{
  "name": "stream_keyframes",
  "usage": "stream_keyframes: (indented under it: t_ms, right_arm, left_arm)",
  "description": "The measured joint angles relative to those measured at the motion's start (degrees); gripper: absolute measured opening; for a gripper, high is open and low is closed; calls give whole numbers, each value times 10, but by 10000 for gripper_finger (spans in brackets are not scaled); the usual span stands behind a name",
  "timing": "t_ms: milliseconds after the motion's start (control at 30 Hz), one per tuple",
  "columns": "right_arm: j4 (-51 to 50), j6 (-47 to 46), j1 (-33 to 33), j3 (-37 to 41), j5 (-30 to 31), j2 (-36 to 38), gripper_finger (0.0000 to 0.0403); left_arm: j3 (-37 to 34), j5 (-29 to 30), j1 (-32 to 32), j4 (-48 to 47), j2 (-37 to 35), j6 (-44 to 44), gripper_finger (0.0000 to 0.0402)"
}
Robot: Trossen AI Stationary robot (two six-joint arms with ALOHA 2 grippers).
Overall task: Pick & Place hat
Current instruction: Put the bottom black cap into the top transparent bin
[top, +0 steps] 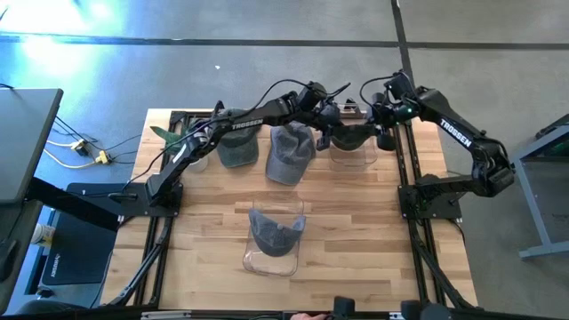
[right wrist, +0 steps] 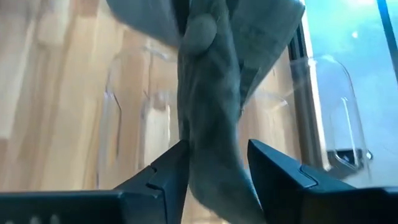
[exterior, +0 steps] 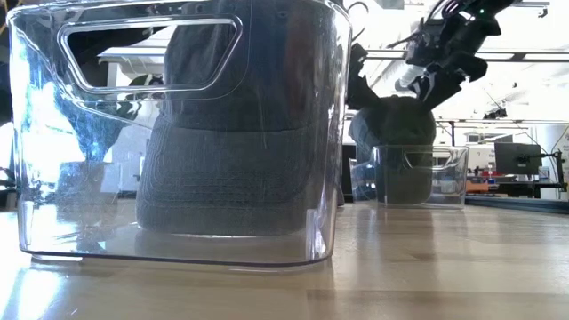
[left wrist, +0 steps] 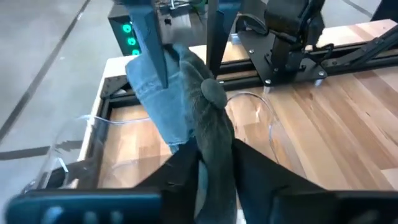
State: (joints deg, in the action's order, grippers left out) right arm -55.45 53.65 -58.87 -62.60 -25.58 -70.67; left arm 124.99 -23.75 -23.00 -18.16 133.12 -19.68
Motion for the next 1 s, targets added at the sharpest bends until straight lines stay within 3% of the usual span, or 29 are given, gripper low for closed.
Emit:
stream_keyframes:
  t_ms: [233,400,567,733,833,1000]
  right_arm:
    - [9,57,0,7,66,0,81]
    - [36,43,-8,22,74,-3,8]
    - [112,-22,-8,39,91,-7,44]
    - [190,-106,-6,54,104,-7,75]
    - [207,-131,-7,60,137,-7,86]
    - [187,-148,-7,62,143,-6,114]
  left_arm:
    - [0,17,-7,-8,-14,0,11]
    - [-1,29,-6,-17,-11,16,11]
    - [-1,24,-6,-30,-11,67,46]
    - [-1,30,-6,-27,-11,100,107]
    - [-1,61,-6,-26,-11,106,142]
    - [-1,96,-6,-27,-11,112,179]
